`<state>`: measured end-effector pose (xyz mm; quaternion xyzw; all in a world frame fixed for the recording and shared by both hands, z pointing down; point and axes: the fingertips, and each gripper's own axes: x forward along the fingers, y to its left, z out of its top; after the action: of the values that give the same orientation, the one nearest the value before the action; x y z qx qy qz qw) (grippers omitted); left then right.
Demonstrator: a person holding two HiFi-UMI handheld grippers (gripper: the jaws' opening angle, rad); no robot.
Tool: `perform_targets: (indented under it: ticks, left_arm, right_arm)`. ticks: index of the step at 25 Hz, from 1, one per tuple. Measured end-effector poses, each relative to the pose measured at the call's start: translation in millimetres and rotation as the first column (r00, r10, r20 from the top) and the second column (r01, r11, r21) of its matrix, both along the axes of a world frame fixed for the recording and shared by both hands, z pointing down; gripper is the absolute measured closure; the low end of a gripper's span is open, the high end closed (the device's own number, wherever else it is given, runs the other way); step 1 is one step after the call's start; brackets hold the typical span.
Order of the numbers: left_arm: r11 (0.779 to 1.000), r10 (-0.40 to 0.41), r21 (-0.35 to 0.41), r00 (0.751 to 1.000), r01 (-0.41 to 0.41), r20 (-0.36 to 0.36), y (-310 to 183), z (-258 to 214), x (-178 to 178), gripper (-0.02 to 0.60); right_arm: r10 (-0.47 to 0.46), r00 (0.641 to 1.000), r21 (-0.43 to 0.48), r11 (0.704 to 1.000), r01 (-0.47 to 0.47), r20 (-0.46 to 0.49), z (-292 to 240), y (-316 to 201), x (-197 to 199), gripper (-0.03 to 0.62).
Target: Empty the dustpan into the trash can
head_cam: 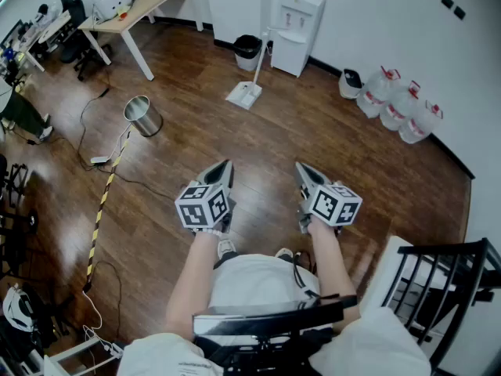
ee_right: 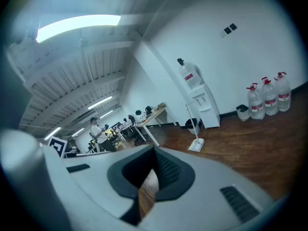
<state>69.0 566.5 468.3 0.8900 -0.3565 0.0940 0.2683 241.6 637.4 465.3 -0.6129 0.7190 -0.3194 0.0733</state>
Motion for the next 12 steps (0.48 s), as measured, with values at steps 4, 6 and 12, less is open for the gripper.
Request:
perform_targets:
  ticks: [4, 6, 12]
  left_arm:
    - [1.000, 0.003, -0.020, 1.000, -0.003, 0.010, 17, 4, 10, 0.586]
    - [1.000, -0.002, -0.023, 1.000, 0.002, 0.012, 22, 4, 17, 0.586]
    - [1.000, -0.016, -0.025, 1.000, 0.016, 0.019, 40, 7, 49, 0.586]
  right_arm:
    - [0.007, 1.000, -0.025, 1.000, -0.007, 0.014, 5, 18, 9, 0.585]
    - [0.004, 1.000, -0.026, 1.000, -0.004, 0.018, 5, 24, 17, 0.585]
    - [-0.006, 1.000, -0.028, 1.000, 0.006, 0.006, 12, 44, 50, 0.585]
